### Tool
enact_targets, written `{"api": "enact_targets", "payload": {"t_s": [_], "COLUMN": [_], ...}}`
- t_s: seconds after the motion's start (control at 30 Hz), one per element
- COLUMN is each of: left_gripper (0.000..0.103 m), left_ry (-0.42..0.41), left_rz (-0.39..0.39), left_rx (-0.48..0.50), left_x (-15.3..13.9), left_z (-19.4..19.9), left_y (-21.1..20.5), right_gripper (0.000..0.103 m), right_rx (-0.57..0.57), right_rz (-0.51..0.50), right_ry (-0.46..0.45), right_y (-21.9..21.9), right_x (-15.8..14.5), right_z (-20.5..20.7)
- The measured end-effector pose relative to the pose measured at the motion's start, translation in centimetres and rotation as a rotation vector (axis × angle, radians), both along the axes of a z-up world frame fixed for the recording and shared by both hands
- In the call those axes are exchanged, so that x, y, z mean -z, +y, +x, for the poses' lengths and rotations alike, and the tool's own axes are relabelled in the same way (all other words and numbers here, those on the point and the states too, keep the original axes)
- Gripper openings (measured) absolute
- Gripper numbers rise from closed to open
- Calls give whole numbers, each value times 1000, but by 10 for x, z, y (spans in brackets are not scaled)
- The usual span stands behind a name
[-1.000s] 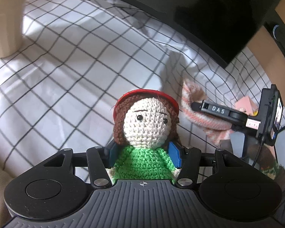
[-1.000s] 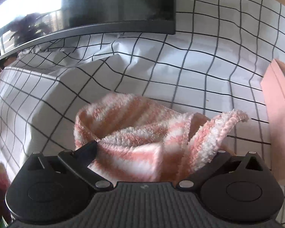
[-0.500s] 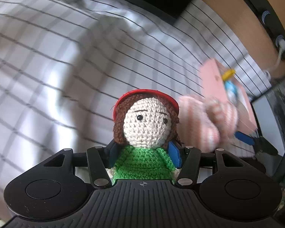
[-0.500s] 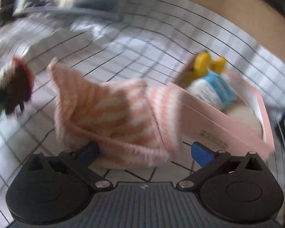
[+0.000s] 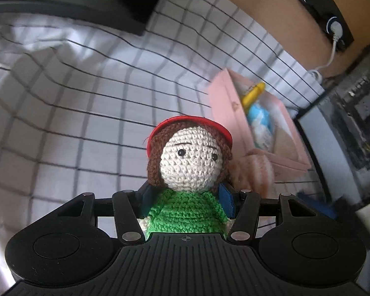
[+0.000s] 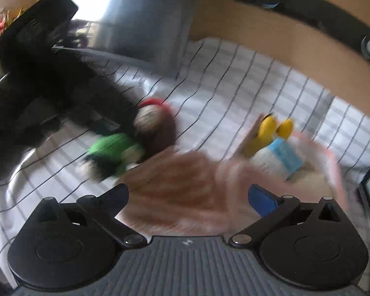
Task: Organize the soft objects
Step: 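Carry the towel toward the pink box with the right tool while the left tool carries the doll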
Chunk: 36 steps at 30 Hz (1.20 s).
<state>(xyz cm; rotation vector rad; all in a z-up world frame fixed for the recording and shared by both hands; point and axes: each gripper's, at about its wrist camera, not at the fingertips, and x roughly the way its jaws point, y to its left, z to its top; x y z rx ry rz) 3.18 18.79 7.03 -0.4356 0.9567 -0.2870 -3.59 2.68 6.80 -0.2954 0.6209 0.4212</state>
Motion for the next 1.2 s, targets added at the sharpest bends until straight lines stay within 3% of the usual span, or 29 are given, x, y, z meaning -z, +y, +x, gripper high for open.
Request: {"api": "enact_targets", "payload": {"t_s": [0.07, 0.2, 0.3, 0.43, 0.47, 0.8, 0.87, 1.0, 1.03, 1.2], "left_gripper": [59, 59, 59, 59, 59, 59, 59, 59, 59, 59], "left_ry": [38, -11, -24, 13, 27, 119, 118, 129, 134, 133], "left_rz": [-39, 29, 46, 82, 77, 80, 95, 109, 114, 134], "left_rx": [2, -71, -109, -143, -153, -239, -239, -221, -206, -133], "left_x": [5, -11, -20, -17, -14, 8, 5, 0, -1, -13], "left_z": [12, 13, 1, -28, -36, -86, -92, -97, -98, -93], "left_y": [6, 28, 50, 68, 71, 79, 75, 59, 51, 11], "right_gripper": [103, 103, 103, 103, 103, 103, 95, 49, 44, 36], "right_rx": [16, 57, 107, 189, 200, 104, 92, -10, -36, -17], "right_rz": [-5, -95, -90, 144, 194, 135, 141, 127, 120, 120], "right_ry": [-35, -95, -9, 244, 269, 236, 244, 278, 280, 260], "right_y": [12, 34, 31, 1, -4, 18, 14, 5, 1, -47], "right_x": [7, 28, 39, 45, 46, 48, 44, 25, 20, -12], "right_z": [0, 19, 46, 82, 87, 90, 91, 67, 58, 19]}}
